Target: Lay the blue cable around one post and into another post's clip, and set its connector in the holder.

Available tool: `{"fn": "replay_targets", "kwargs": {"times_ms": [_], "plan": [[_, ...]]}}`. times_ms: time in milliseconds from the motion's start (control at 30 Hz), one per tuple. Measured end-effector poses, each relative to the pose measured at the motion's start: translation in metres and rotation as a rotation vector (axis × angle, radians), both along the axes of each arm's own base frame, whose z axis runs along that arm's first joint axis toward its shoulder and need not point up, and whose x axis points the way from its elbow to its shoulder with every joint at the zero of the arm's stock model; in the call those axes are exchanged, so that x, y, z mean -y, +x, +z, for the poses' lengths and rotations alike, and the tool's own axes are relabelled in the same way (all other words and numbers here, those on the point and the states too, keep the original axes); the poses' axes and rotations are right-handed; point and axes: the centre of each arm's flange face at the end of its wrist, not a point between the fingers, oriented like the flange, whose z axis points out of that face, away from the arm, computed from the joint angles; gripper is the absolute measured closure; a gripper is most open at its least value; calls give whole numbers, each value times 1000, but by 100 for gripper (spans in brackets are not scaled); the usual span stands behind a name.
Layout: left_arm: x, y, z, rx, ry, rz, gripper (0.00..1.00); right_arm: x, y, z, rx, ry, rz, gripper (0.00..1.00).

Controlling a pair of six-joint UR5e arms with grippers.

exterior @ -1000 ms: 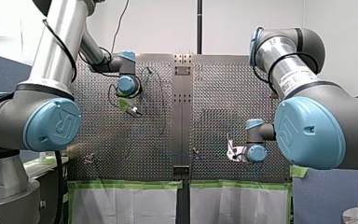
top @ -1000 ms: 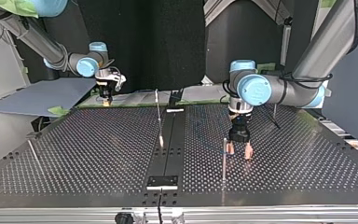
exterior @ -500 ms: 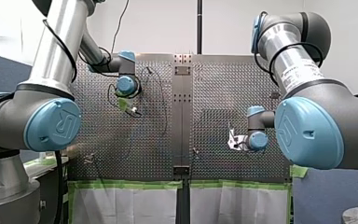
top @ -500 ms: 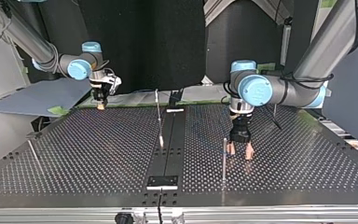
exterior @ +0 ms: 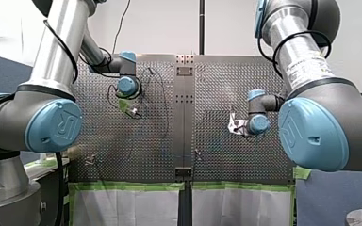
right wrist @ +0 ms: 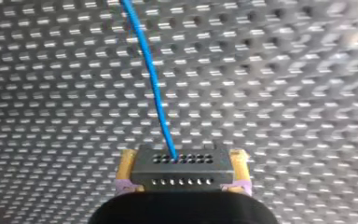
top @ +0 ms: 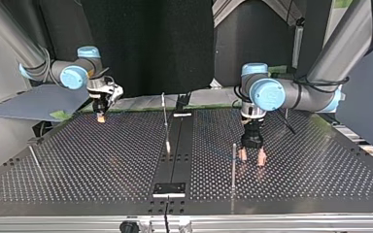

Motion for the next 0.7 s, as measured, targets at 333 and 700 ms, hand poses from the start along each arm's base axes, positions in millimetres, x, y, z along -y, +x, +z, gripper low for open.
{"fn": "replay_targets", "kwargs": {"times_ms": [333,700], "plan": [[0,0,0,-3,5,-2,0,11,-8,81,-5,-62,-51,100],[0,0,0,-6,6,-6,0,-2,-19,141,-56,-85,-117,100]]}}
